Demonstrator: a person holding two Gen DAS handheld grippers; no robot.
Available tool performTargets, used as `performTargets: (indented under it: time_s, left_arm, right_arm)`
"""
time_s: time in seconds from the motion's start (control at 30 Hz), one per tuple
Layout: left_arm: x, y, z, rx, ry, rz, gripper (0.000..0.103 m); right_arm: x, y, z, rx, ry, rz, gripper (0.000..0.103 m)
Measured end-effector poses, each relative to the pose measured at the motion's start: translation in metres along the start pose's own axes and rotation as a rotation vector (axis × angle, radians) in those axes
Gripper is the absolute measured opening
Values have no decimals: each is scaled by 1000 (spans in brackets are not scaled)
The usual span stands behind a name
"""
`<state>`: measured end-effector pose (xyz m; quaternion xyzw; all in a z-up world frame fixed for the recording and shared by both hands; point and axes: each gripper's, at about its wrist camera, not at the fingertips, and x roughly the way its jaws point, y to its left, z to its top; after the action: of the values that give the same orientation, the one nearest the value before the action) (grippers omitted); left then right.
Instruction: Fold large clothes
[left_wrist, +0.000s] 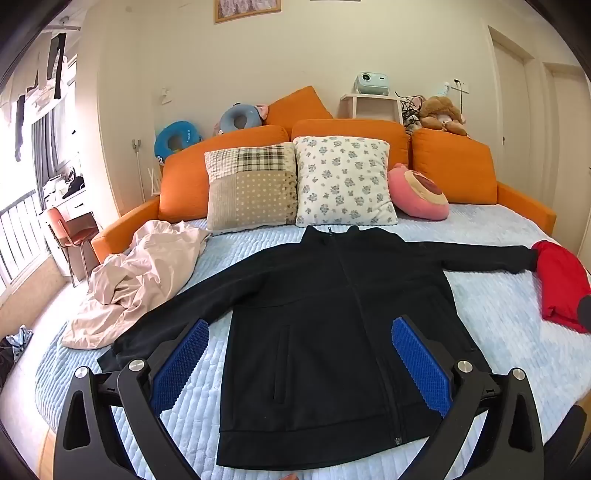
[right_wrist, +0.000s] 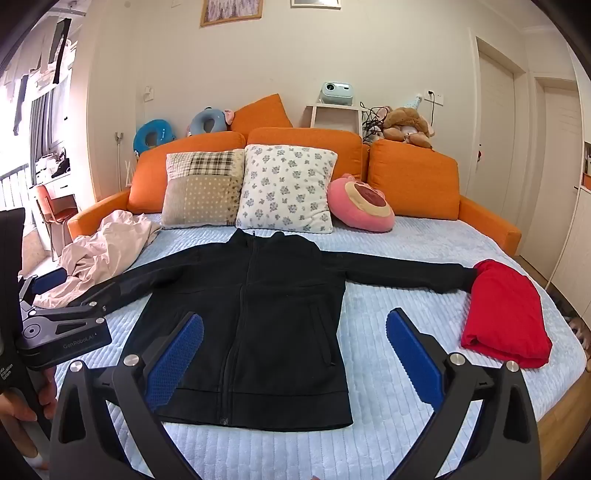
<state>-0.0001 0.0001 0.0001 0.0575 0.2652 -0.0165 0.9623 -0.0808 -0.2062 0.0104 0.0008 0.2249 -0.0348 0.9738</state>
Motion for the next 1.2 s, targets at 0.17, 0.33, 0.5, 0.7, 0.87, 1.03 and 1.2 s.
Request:
performTargets:
  time_s: [0.17,0.33,0.5,0.7,0.87,1.03,1.2]
  left_arm:
    - [0,0,0,-7,0,-6,101]
    - [0,0,0,-6,0,-7,101]
    - [0,1,0,-5,-1,-5,101]
    - [0,0,0,-1,-1,-3,101]
    - [0,0,0,-3,-3,-4,101]
    - [0,0,0,-2,-3,-3,101]
    - [0,0,0,-2,-3,-2,101]
  right_arm:
    - [-1,-2,0,5,0,1,98]
    - [-1,-1,0,-3,-2,-8,98]
    - [1,1,-3,-4,0,-7,98]
    - [3,1,-2,-7,0,-4,98]
    - [-1,-2,2,-6,1,-5,98]
    - [-1,-1,2,-7,2,-6,98]
    - [0,-1,1,-6,3,-6,98]
